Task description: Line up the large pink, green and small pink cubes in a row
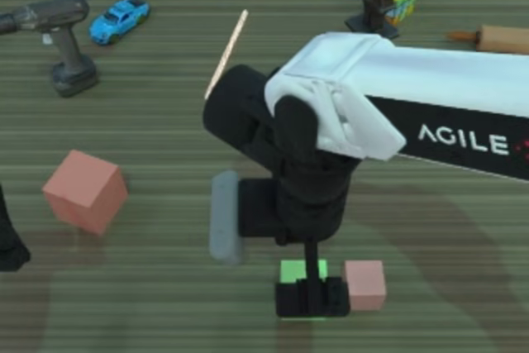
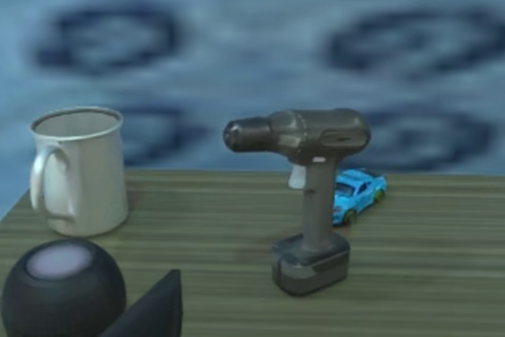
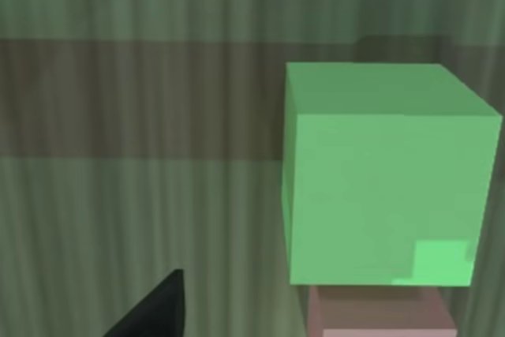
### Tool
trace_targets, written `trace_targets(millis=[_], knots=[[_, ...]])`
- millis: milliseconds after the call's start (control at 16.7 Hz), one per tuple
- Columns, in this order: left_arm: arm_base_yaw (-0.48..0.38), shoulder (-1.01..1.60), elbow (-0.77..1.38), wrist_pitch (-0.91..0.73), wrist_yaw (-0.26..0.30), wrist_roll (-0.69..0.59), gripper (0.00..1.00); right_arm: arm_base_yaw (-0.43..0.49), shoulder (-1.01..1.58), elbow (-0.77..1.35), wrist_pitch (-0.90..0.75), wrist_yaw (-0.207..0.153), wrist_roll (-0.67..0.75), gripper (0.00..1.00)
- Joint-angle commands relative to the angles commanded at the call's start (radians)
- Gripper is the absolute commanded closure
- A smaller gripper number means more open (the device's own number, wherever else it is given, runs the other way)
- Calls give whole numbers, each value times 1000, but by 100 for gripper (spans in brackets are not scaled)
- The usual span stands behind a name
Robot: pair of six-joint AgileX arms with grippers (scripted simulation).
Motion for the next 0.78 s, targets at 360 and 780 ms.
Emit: trace_targets(millis=[360,780], knots=[[-2,9,9,-7,1,1,0,-9,-7,-8,8,-1,3,0],[-39,356,309,-224,4,50,0,-183,-371,-264,242,-31,113,0]])
